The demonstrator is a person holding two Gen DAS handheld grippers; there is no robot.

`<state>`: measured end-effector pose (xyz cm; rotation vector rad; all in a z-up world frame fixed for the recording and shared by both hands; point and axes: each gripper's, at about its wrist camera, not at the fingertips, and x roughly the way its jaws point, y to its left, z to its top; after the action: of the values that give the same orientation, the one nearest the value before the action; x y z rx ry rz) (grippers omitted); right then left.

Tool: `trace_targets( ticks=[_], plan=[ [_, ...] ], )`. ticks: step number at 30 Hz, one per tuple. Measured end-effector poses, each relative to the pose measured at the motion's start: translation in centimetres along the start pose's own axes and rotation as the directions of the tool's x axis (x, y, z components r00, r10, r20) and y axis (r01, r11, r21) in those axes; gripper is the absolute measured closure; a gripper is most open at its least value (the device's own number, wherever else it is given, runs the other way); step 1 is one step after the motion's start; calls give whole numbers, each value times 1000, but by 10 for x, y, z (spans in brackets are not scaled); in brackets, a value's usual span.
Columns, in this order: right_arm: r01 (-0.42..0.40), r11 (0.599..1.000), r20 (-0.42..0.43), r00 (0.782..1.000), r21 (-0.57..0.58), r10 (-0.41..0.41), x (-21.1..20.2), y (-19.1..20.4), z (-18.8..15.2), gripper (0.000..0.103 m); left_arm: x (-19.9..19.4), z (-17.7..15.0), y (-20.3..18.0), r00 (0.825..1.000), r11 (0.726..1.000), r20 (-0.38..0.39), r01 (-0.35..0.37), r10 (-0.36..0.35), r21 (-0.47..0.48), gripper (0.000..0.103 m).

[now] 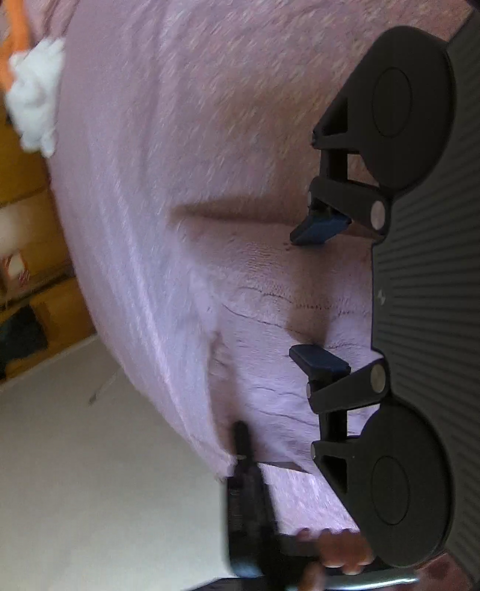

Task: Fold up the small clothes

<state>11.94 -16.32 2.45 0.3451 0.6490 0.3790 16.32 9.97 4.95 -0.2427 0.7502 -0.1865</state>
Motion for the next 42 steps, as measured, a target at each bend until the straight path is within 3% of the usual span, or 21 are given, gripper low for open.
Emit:
trace_targets(
  ticks=[3, 5, 7, 10, 14, 20, 22, 24, 28, 30, 31, 32, 33, 35, 37, 42],
  plan=[
    [-43, 998, -6, 999, -54, 43, 6, 18, 1, 36, -22, 22, 2, 997, 1000, 73, 9, -10, 24, 88],
    [-12, 994, -12, 1000, -107, 11, 13, 29, -2, 35, -30, 32, 10, 995, 999, 100, -28, 25, 35, 88],
    [12, 990, -12, 1000, -139, -14, 18, 34, -5, 35, -24, 35, 18, 995, 996, 70, -75, 71, 52, 88],
    [-8, 990, -20, 1000, -142, 5, 16, 31, -3, 31, -5, 25, 31, 996, 996, -21, -82, 83, 44, 86],
    [-19, 997, -13, 1000, -75, 18, 9, 15, 7, 26, -2, 9, 39, 996, 996, -8, -86, 86, 9, 81],
    [-52, 989, -42, 997, 140, 58, 16, -29, 16, 21, -25, 8, 44, 994, 994, -42, -101, 99, -49, 47],
    [-82, 972, -76, 992, 221, 101, 27, -43, 12, 16, -34, 1, 44, 994, 993, -47, -100, 97, -61, 27],
    [-126, 947, -96, 982, 296, 160, 40, -54, 6, 15, -37, -6, 46, 995, 993, -61, -89, 85, -77, 23],
    [-192, 921, -84, 969, 340, 233, 61, -52, 5, 14, -30, -18, 57, 993, 984, -109, -57, 39, -171, 23],
    [-194, 920, -96, 966, 341, 239, 70, -43, 7, 13, -27, -24, 67, 994, 966, -103, -3, -25, -258, 23],
    [-191, 923, -102, 966, 334, 236, 73, -40, 9, 20, -24, -25, 71, 993, 953, -93, 37, -68, -301, 23],
    [-178, 927, -110, 968, 329, 225, 75, -37, 10, 37, -22, -27, 76, 990, 934, -85, 77, -114, -348, 23],
    [-167, 927, -116, 969, 335, 217, 75, -36, 12, 41, -20, -28, 78, 986, 921, -79, 105, -144, -375, 24],
    [-177, 926, -107, 969, 334, 224, 68, -33, 18, 49, -16, -30, 76, 980, 912, -78, 137, -180, -386, 35],
    [-180, 934, -99, 971, 307, 219, 52, -29, 25, 51, -14, -31, 71, 979, 917, -89, 139, -185, -374, 56],
    [-145, 959, -112, 978, 243, 176, -5, -18, 37, 51, -29, -31, 61, 970, 901, -72, 188, -233, -391, 65]
  ],
)
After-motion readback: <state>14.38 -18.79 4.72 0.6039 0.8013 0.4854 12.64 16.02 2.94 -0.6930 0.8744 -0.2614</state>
